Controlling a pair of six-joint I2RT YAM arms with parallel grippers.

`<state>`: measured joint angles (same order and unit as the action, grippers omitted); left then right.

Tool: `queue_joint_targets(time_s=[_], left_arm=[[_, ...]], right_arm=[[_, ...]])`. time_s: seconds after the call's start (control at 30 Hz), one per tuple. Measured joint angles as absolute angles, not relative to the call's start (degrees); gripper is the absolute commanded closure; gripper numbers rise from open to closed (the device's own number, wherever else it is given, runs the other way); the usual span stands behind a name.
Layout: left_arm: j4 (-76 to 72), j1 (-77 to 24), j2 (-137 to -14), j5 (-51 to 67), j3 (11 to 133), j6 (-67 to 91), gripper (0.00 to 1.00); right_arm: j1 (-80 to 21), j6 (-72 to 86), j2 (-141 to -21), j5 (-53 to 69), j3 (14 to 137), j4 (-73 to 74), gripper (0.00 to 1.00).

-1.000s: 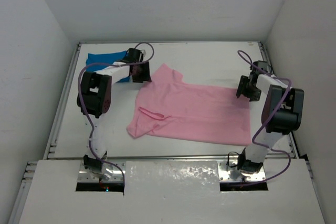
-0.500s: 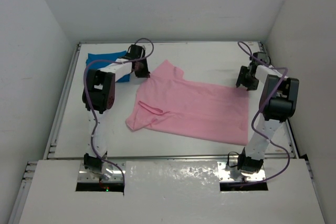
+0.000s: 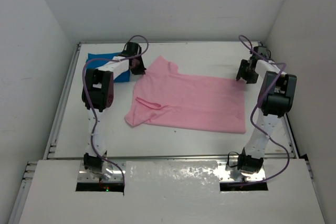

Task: Fold and stack the t-shirts
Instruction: Fold the flattened tshirt in 1/3 of the way

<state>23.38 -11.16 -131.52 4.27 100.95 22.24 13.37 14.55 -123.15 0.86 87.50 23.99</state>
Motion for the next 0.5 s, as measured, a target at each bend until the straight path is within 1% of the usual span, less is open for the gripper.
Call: queue_joint_targets(time_s=[0.23, 0.27, 0.3, 0.33, 0.4, 0.43, 0.47, 0.5], left_arm=[[23.4, -11.2, -131.5, 3.4, 100.9, 22.4, 1.0], [23.4, -11.2, -131.5, 3.5, 100.8, 22.4, 0.96], [23.4, -11.2, -131.5, 3.5, 100.8, 22.4, 0.88], [23.4, -11.2, -131.4, 3.6, 100.8, 22.3, 0.68], [23.3, -11.2, -130.8, 4.2, 100.8, 22.2, 0.57], [23.9, -11.2, -130.3, 4.0, 100.8, 22.3, 0.45], [24.4, -11.2, -129.7, 3.8, 100.8, 22.2, 0.39], [25.4, -11.2, -128.8, 3.5, 100.8, 22.1, 0.38]], right_arm=[[13.4, 14.5, -119.9, 1.5, 82.3, 23.9, 0.45], [13.4, 14.5, -119.9, 1.8, 82.1, 23.9, 0.45], [13.4, 14.5, -120.0, 2.1, 82.1, 24.1, 0.45], [13.4, 14.5, -120.0, 2.3, 82.2, 24.2, 0.44], [13.4, 14.5, -120.1, 2.6, 83.8, 25.2, 0.44], [13.4, 14.5, -120.1, 2.6, 84.9, 25.6, 0.43], [13.4, 14.5, -120.1, 2.6, 85.9, 26.0, 0.42], [13.4, 14.6, -120.1, 2.5, 87.0, 26.3, 0.43]])
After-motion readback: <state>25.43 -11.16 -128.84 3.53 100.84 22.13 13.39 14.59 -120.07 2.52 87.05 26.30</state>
